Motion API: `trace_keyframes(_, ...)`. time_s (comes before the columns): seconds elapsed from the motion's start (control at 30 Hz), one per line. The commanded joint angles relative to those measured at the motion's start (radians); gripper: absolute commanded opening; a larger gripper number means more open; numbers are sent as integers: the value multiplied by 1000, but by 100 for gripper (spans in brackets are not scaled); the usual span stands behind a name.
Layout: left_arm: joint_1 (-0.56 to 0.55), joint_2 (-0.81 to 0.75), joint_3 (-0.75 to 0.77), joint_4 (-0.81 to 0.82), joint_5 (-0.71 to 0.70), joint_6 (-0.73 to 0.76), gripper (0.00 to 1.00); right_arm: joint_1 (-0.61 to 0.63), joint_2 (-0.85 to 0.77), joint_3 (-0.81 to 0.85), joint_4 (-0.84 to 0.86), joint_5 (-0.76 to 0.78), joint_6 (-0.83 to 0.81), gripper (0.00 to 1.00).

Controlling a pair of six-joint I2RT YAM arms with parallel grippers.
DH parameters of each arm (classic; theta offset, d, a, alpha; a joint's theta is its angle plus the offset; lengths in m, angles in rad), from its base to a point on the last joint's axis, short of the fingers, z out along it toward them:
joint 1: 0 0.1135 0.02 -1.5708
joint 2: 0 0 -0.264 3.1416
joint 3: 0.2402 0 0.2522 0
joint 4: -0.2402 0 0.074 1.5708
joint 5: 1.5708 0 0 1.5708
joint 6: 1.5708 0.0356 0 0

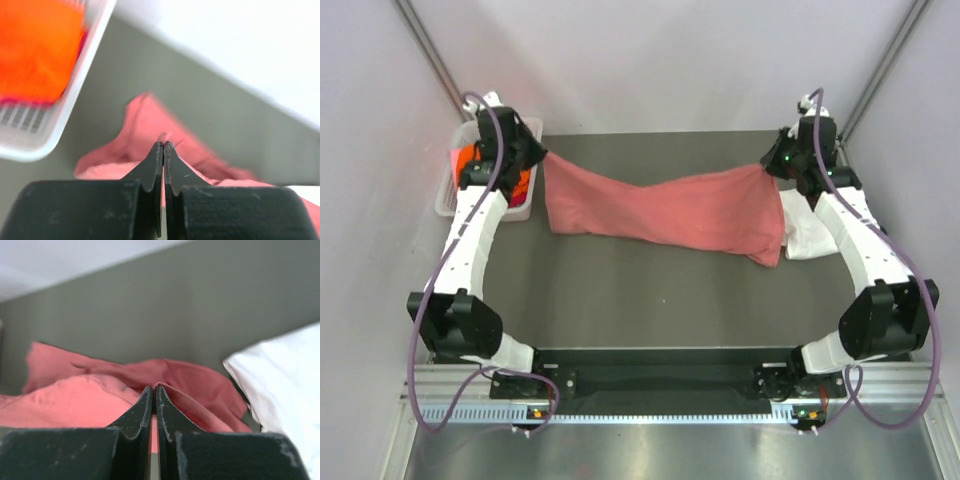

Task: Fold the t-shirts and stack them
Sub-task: Flatten the tshirt out

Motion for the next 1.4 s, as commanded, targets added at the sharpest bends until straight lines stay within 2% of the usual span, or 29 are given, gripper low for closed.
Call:
trace_keyframes(0.0, 7, -47, 203, -52, 49, 4, 0, -10, -105, 140, -72, -47, -1, 0)
trace_keyframes(0.07, 7, -135, 233, -20, 47, 17, 0, -10, -162, 160, -82, -59, -3, 0)
trace_keyframes(0.23, 7, -364, 231, 72, 69, 14, 0, -10, -435, 105, -74, -70, -21, 0)
trace_keyframes(0.33, 7, -583, 175, 177, 66, 23, 0, -10, -588, 73, -82, -123, -23, 0)
trace_keyframes(0.43, 7, -730, 133, 264, 24, 42, 0, -8, -717, 73, -121, -148, -26, 0)
trace_keyframes(0.57, 6, -797, 206, 314, 44, 51, 0, -10, -861, 117, -192, -156, -24, 0)
trace_keyframes(0.7, 6, -745, 324, 317, 70, 28, 0, -10, -872, 234, -244, -114, -20, 0)
trace_keyframes(0.83, 6, -584, 420, 290, 80, -18, 0, -8, -811, 353, -267, -58, -35, 0)
trace_keyframes(1.0, 6, -400, 461, 276, 80, -12, 0, -8, -627, 430, -315, 18, -26, 0)
trace_keyframes(1.07, 6, -332, 413, 287, 89, -7, 0, -10, -514, 484, -396, 18, -18, 0)
trace_keyframes(1.13, 6, -309, 339, 349, 118, -18, 0, -8, -472, 442, -404, 18, -13, 0)
trace_keyframes(1.27, 6, -283, 115, 489, 115, -50, 0, -10, -414, 280, -259, 50, 6, 0)
trace_keyframes(1.37, 7, -222, 64, 607, 121, -76, 0, -22, -317, 275, -214, 50, 17, 0)
